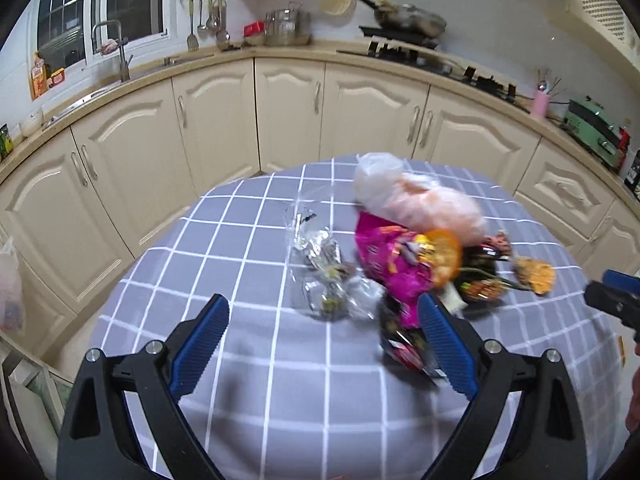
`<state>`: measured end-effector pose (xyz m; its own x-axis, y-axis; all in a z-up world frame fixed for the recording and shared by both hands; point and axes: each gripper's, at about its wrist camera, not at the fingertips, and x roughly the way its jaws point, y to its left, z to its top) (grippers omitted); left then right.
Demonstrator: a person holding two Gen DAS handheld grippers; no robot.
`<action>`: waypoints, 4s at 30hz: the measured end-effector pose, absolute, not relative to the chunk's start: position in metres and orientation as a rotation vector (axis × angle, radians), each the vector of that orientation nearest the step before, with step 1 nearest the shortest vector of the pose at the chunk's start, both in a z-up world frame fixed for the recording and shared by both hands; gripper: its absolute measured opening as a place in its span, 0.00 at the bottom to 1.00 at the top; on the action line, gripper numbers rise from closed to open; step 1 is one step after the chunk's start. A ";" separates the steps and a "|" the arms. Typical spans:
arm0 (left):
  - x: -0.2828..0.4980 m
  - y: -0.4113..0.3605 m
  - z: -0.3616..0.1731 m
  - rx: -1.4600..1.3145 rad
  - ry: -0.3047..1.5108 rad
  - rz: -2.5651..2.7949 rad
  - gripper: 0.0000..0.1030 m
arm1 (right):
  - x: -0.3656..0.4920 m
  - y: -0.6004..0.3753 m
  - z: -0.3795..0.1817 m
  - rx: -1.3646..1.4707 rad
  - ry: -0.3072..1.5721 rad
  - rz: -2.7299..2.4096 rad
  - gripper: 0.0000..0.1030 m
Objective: Collect trash
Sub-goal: 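Grasp the clear plastic wrappers with the left tool while the right tool grasps a gold wrapper, then carry both wrappers to the blue bin and open both tools, then grasp the dark snack packet with the left tool while the right tool grasps a cracker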
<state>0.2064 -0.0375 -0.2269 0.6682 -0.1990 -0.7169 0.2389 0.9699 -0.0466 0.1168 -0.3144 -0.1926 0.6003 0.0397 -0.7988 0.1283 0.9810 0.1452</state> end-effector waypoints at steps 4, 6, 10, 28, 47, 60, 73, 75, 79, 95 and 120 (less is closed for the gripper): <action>0.231 -0.041 -0.243 0.062 0.843 -0.220 0.90 | 0.134 -0.320 -0.210 0.176 0.959 -0.075 0.81; 0.238 -0.038 -0.245 0.012 0.867 -0.244 0.90 | 0.143 -0.320 -0.219 0.166 0.984 -0.074 0.70; 0.240 -0.039 -0.250 -0.006 0.886 -0.284 0.63 | 0.153 -0.320 -0.225 0.161 0.988 -0.053 0.49; 0.173 -0.006 -0.237 -0.062 0.829 -0.284 0.56 | 0.099 -0.330 -0.199 0.281 0.911 0.011 0.08; 0.085 -0.054 -0.203 -0.012 0.775 -0.488 0.48 | 0.018 -0.363 -0.172 0.406 0.802 0.026 0.08; 0.032 -0.268 -0.157 0.160 0.700 -0.942 0.48 | -0.083 -0.504 -0.149 0.554 0.658 -0.234 0.08; -0.004 -0.496 -0.264 0.419 1.004 -1.185 0.49 | -0.150 -0.659 -0.264 0.830 0.777 -0.531 0.08; -0.007 -0.515 -0.285 0.443 1.061 -1.186 0.49 | -0.151 -0.670 -0.281 0.866 0.798 -0.538 0.08; -0.002 -0.551 -0.320 0.466 1.161 -1.181 0.49 | -0.148 -0.686 -0.312 0.935 0.830 -0.547 0.08; 0.033 -0.571 -0.335 0.417 1.221 -1.050 0.86 | -0.158 -0.710 -0.346 1.038 0.831 -0.684 0.95; 0.039 -0.346 -0.165 0.246 0.777 -0.929 0.87 | -0.084 -0.541 -0.151 0.648 0.656 -0.422 0.95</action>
<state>0.0389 -0.3460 -0.1654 0.3556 -0.6260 -0.6940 0.7938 0.5942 -0.1292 -0.0841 -0.5410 -0.1511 0.7207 -0.1586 -0.6749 0.5484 0.7259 0.4151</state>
